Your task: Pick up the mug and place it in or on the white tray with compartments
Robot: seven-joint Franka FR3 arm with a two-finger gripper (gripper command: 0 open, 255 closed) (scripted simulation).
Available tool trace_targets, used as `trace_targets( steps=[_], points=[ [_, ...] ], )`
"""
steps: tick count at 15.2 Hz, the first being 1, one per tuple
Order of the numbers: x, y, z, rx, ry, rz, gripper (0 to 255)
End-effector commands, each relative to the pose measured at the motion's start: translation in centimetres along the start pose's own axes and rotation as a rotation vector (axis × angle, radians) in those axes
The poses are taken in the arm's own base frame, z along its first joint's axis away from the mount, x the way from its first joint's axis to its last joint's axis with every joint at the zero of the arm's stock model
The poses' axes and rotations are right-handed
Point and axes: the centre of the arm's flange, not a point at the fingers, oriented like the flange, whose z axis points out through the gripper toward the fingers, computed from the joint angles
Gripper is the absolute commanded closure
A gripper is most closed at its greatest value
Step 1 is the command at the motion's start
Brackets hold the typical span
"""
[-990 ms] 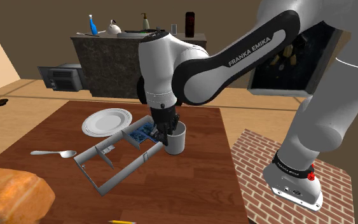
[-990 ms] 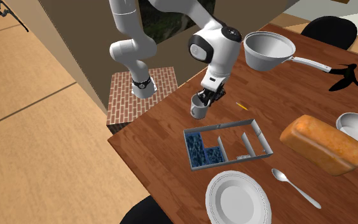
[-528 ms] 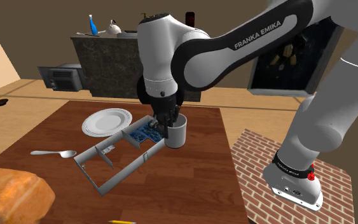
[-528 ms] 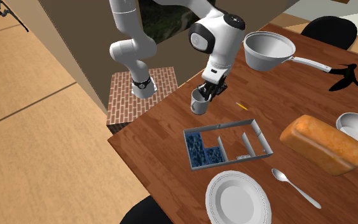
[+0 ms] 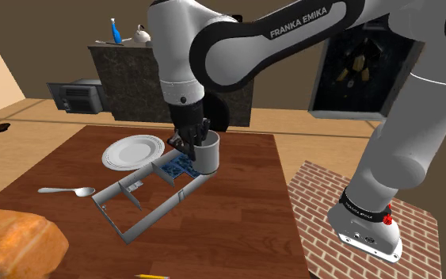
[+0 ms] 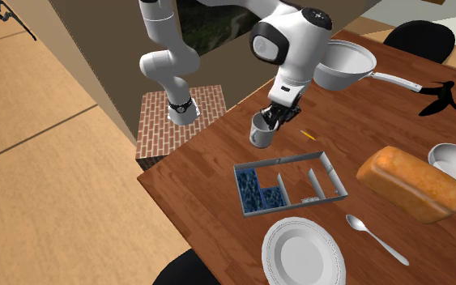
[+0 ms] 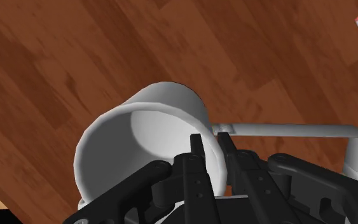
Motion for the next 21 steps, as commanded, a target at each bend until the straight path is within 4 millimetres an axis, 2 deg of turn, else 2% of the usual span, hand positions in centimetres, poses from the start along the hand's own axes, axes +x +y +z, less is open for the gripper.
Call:
trace_targets(
  steps=[1, 11, 21],
  points=[
    [2.5, -1.0, -0.4, 0.000, 0.000, 0.001, 255],
    [14.4, -5.5, -2.4, 0.000, 0.000, 0.001, 255],
    [14.5, -5.9, 2.8, 0.000, 0.000, 0.001, 255]
  ],
)
